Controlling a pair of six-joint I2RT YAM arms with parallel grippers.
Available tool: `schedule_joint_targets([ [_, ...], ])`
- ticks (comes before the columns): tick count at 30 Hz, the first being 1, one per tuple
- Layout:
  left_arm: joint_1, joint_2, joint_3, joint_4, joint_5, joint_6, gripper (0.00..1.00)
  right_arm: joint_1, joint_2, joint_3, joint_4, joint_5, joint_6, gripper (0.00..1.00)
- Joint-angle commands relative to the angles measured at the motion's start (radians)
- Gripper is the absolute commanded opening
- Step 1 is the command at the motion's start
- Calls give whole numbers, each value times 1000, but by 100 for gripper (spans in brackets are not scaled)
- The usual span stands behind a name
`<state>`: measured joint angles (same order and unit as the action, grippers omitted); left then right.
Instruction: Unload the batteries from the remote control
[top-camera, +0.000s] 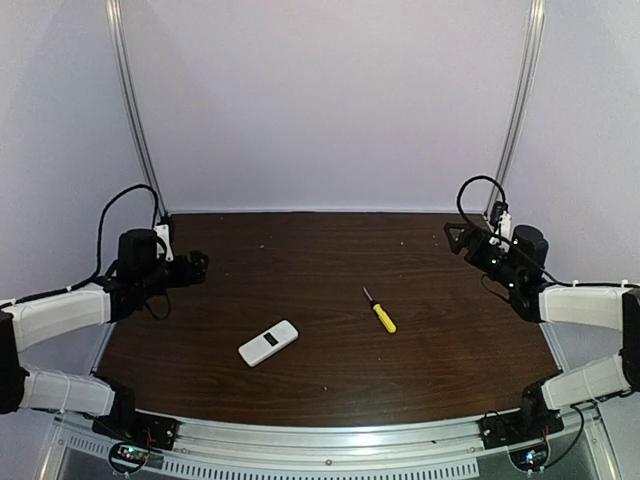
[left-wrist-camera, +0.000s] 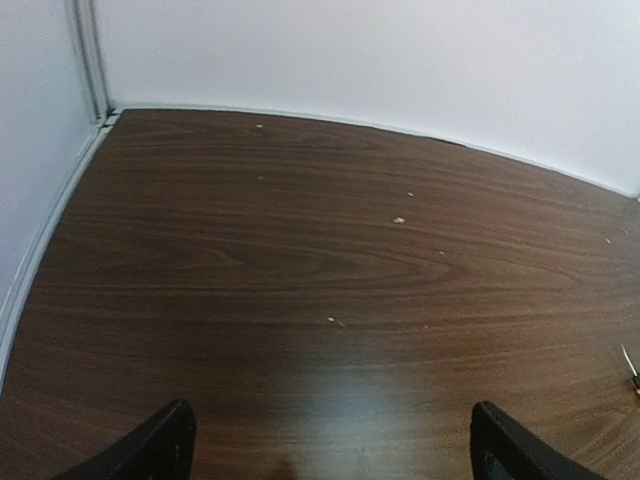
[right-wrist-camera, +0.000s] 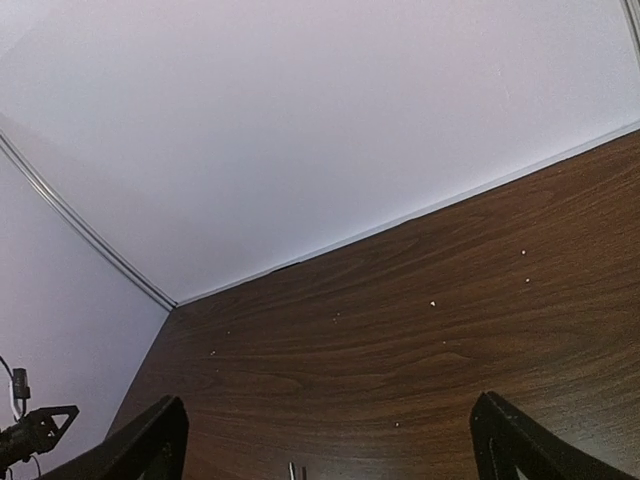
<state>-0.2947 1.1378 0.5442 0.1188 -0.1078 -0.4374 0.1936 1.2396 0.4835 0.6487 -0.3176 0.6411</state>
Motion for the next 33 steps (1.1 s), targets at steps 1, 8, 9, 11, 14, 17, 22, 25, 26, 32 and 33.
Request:
schedule_joint_targets([
  [1, -74, -6, 3, 50, 61, 71, 97, 20, 6, 25, -86, -47, 7, 100],
  [8, -195, -55, -45, 67, 102, 96, 97, 104, -52, 19, -158, -50, -2, 100],
  [9, -206, -58, -56, 69, 102, 94, 97, 122, -65, 19, -180, -36, -11, 100],
  [11, -237, -64, -73, 69, 104, 90, 97, 160, -92, 17, -230, -1, -28, 100],
  [14, -296, -76, -89, 50, 105, 88, 97, 203, -139, 4, -280, 12, -41, 100],
  [17, -358, -81, -99, 24, 84, 85, 97, 241, -202, -19, -335, 36, -39, 100],
  [22, -450, -84, -145, 29, 70, 64, 98, 299, -305, -73, -415, 121, -34, 100],
  [25, -522, -68, -146, 17, 38, 52, 97, 325, -356, -91, -461, 127, -20, 100],
  [26, -551, -60, -141, 9, 9, 47, 97, 335, -373, -95, -482, 130, -15, 100],
  [32, -627, 12, -138, -34, -81, -19, 97, 402, -484, -144, -588, 185, 50, 100],
  [33, -637, 24, -139, -34, -86, -30, 97, 413, -497, -153, -601, 195, 61, 100],
])
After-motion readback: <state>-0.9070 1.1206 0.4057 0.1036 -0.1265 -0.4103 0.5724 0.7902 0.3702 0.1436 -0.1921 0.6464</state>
